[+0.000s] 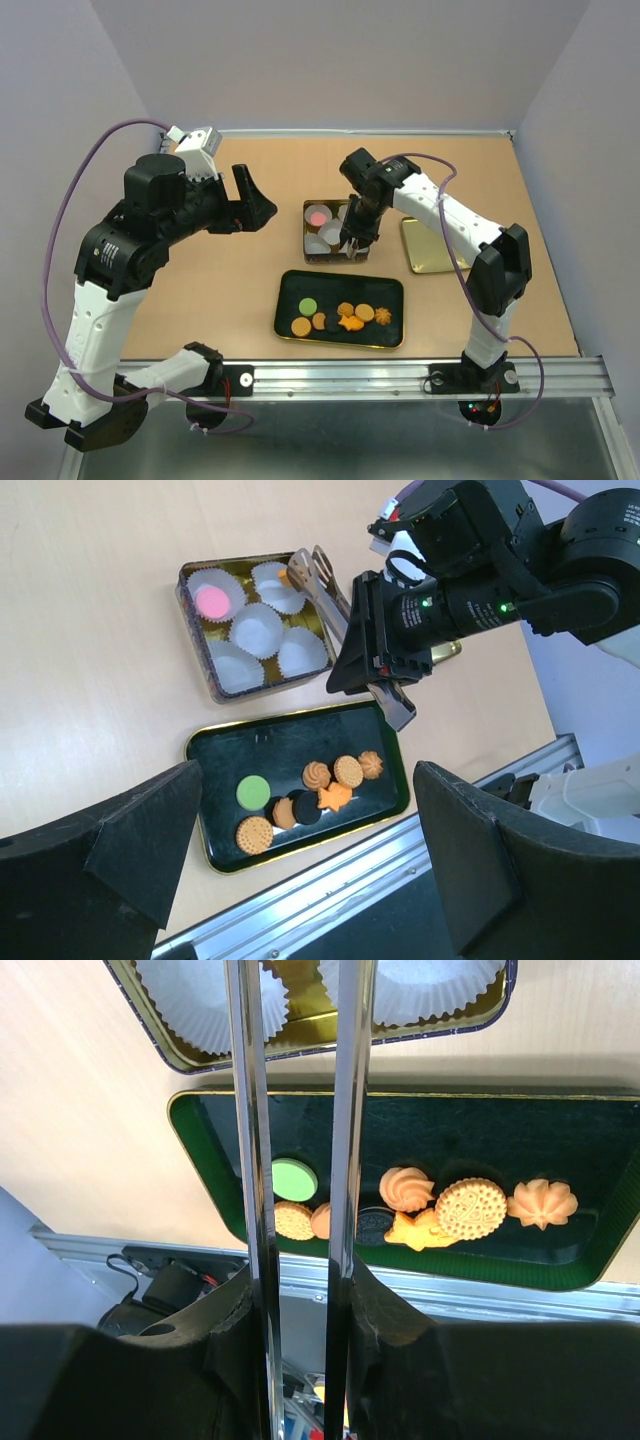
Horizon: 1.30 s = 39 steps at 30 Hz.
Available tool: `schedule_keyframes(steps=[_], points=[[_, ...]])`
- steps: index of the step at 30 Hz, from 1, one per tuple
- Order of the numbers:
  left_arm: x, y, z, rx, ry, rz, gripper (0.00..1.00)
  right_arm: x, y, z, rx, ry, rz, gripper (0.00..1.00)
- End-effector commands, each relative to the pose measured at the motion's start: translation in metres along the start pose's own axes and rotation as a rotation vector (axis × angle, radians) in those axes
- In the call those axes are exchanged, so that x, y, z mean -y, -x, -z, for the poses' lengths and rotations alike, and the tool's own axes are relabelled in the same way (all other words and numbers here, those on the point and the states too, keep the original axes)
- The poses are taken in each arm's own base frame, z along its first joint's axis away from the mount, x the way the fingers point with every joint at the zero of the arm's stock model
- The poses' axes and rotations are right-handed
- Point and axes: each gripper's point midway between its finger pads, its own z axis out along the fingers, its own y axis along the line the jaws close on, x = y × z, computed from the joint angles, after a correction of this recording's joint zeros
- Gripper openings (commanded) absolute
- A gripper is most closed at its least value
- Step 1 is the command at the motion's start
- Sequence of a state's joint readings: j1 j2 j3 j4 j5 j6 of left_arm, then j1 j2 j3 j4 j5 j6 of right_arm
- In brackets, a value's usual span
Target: Pack the cookies
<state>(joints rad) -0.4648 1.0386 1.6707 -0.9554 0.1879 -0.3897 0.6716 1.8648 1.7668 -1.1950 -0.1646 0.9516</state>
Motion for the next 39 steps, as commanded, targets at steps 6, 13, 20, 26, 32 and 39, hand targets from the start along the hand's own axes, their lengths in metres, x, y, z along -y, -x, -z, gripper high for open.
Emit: schedule_keyframes(steps=[6, 13, 20, 26, 32, 39], points=[[0.006, 0.014, 0.014, 0.063, -0.012, -0.023, 0.99, -0.005, 0.003, -0.009, -0.019, 0.032, 0.022, 0.24], [0.006, 0.015, 0.015, 0.066, -0.008, -0.025, 0.99, -0.007, 0.004, -0.011, -0.027, 0.034, 0.025, 0.33], [0.005, 0.016, 0.016, 0.07, -0.007, -0.028, 0.99, -0.013, 0.01, -0.007, -0.008, 0.048, 0.031, 0.43], [0.006, 0.016, 0.016, 0.072, -0.007, -0.03, 0.99, -0.015, 0.022, 0.003, 0.015, 0.063, 0.027, 0.46], [0.005, 0.015, 0.016, 0.068, -0.008, -0.027, 0.99, -0.02, 0.032, 0.023, 0.053, 0.074, 0.027, 0.46], [0.006, 0.013, 0.014, 0.06, -0.014, -0.026, 0.99, -0.032, 0.027, 0.058, 0.076, 0.148, 0.027, 0.46]])
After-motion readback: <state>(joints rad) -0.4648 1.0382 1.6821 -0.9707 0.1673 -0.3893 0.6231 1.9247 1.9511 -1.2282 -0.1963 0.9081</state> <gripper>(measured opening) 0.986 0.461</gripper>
